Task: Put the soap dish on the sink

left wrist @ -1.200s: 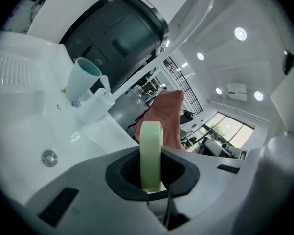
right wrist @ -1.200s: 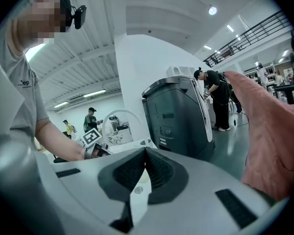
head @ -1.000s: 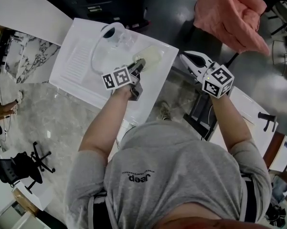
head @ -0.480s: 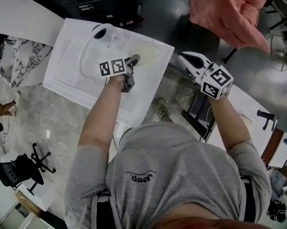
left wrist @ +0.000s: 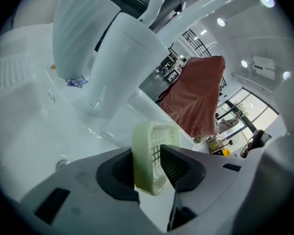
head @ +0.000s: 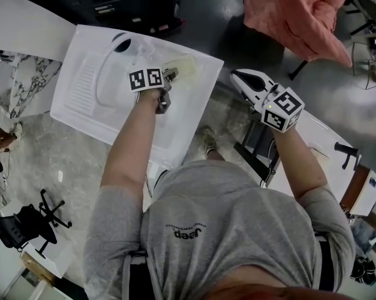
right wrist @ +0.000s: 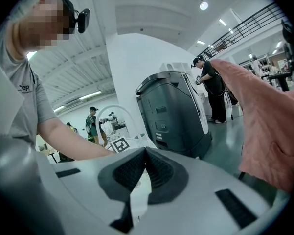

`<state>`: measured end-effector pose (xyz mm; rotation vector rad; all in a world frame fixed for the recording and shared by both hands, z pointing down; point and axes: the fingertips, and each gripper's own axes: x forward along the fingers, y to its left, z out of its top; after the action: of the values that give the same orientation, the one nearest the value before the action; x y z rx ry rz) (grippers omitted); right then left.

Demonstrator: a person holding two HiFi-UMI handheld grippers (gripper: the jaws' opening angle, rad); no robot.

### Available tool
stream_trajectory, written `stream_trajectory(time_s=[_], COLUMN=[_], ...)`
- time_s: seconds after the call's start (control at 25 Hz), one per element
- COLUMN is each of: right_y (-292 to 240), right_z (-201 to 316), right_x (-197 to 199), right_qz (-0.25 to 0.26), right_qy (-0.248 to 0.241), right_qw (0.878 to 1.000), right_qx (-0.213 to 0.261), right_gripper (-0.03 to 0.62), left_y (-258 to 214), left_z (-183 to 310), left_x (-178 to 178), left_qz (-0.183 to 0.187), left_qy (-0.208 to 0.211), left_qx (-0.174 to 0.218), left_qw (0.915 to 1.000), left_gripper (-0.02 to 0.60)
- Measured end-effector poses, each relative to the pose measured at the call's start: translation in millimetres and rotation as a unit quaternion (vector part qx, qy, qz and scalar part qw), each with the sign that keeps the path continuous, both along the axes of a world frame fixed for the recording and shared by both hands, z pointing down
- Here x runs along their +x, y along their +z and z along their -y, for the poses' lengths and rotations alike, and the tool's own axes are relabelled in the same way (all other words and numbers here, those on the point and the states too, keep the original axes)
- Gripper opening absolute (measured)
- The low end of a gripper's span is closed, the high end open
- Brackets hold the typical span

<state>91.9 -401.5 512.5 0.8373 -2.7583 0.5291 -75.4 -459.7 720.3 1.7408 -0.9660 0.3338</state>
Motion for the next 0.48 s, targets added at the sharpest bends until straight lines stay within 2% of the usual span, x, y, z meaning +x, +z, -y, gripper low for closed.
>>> stream_trajectory(time_s=[0.2, 0.36, 0.48], right_y=[4.3, 3.7, 2.4], right_z=[-0.7, -3.2, -4.1], right_x=[2.2, -0.4, -1.0], right_qz=[0.0, 0.001, 0.002], right_qy=[0.002, -0.001, -0.001], right_qw=[1.0, 1.0, 1.0], right_qx=[-0.008, -0.009, -0.009], right_gripper=[0.054, 0.054, 0.054], left_y=[2.4, 2.3, 2.1], left_z=[2.3, 1.5, 3.6], left_x=[3.4, 7.4, 8.1], left_qz=[0.042, 0.097, 0.149], left_qy=[0.011, 0.026, 0.039], left_qx=[-0.024, -0.035, -0.025], left_qw=[0.9988, 0.9944, 0.9878], left_gripper=[0.159, 0.193, 0.217])
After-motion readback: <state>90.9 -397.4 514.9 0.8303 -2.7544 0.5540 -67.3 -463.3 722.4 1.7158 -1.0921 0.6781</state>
